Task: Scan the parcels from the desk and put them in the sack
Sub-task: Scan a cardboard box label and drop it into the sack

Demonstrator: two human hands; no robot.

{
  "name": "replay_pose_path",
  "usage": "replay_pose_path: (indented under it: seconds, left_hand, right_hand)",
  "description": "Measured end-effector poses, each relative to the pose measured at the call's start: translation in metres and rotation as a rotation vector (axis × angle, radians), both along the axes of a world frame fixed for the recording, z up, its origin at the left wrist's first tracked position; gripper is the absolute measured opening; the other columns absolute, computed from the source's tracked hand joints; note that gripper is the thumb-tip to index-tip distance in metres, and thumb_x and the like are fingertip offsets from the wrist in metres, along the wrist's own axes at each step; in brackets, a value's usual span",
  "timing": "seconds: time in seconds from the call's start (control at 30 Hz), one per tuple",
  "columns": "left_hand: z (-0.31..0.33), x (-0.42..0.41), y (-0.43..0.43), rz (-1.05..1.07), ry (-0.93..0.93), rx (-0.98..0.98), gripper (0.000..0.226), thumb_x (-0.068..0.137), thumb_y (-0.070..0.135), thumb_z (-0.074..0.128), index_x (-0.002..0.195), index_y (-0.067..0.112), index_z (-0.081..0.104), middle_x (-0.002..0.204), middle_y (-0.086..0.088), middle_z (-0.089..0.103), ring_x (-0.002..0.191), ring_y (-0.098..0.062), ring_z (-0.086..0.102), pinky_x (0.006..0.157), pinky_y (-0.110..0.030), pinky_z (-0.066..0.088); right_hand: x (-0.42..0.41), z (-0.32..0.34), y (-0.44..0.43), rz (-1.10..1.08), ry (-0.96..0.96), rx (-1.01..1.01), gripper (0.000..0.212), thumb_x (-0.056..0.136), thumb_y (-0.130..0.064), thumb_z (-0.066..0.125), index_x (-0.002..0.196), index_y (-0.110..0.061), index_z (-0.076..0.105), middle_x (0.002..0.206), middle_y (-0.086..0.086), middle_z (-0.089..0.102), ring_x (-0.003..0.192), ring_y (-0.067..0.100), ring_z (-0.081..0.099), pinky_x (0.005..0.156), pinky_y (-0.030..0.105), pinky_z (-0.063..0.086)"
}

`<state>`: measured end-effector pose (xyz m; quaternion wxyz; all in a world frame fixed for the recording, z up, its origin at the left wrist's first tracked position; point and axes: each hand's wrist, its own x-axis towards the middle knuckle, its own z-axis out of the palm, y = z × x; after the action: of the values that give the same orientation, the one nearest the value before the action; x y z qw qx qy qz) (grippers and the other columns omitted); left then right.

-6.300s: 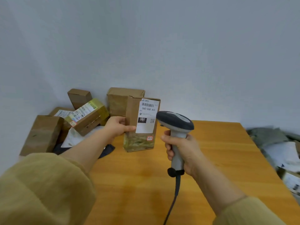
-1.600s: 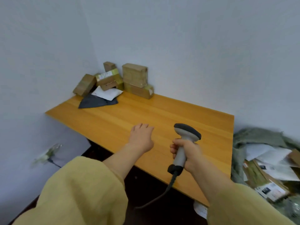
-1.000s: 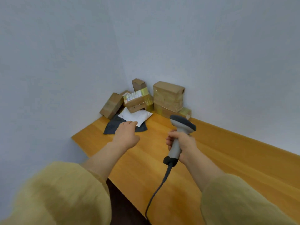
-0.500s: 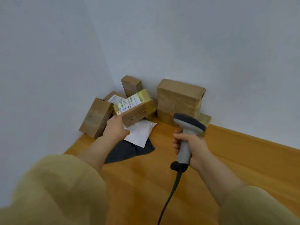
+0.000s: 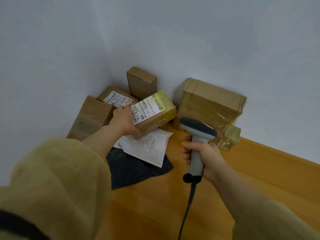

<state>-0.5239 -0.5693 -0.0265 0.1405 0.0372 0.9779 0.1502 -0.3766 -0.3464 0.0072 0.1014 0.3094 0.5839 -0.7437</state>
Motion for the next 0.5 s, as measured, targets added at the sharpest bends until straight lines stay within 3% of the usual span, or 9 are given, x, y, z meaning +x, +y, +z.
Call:
replay_pose_path:
  seconds: [0.17, 0.33, 0.43, 0.5]
  left_hand:
    - [0.008, 0.043, -0.005, -0.143, 0.157, 0.072, 0.108, 0.057, 0.023, 0.085, 0.144, 0.01, 0.023, 0.138, -0.013, 0.028, 0.131, -0.031, 0.027, 0.109, -0.039, 0.031]
    - [0.031, 0.115, 0.014, -0.233, 0.146, 0.121, 0.101, 0.064, 0.016, 0.081, 0.143, 0.035, 0.021, 0.15, -0.007, 0.001, 0.127, -0.033, 0.043, 0.098, -0.038, 0.047]
    - [0.049, 0.168, 0.042, -0.288, 0.128, 0.097, 0.099, 0.07, 0.015, 0.077, 0.144, 0.045, 0.017, 0.148, -0.011, 0.014, 0.132, -0.032, 0.038, 0.095, -0.039, 0.048]
    - [0.059, 0.202, 0.062, -0.288, 0.131, 0.098, 0.102, 0.072, 0.01, 0.075, 0.145, 0.047, 0.015, 0.14, -0.009, 0.028, 0.123, -0.028, 0.046, 0.091, -0.038, 0.05]
  right_hand:
    - [0.012, -0.003, 0.02, -0.126, 0.018, 0.002, 0.022, 0.08, -0.007, 0.074, 0.099, -0.006, 0.062, 0.084, 0.013, 0.069, 0.068, 0.021, 0.066, 0.054, 0.032, 0.049]
    - [0.046, 0.003, 0.055, -0.159, 0.045, -0.081, 0.046, 0.075, -0.019, 0.08, 0.115, -0.008, 0.06, 0.107, 0.013, 0.067, 0.094, 0.029, 0.067, 0.07, 0.04, 0.058]
    - [0.085, 0.008, 0.075, -0.092, 0.032, -0.132, 0.051, 0.072, -0.025, 0.081, 0.115, -0.008, 0.059, 0.103, 0.014, 0.068, 0.087, 0.031, 0.067, 0.066, 0.04, 0.058]
    - [0.116, 0.01, 0.09, -0.076, 0.031, -0.126, 0.048, 0.074, -0.023, 0.081, 0.114, -0.007, 0.059, 0.099, 0.012, 0.068, 0.083, 0.029, 0.066, 0.062, 0.039, 0.057]
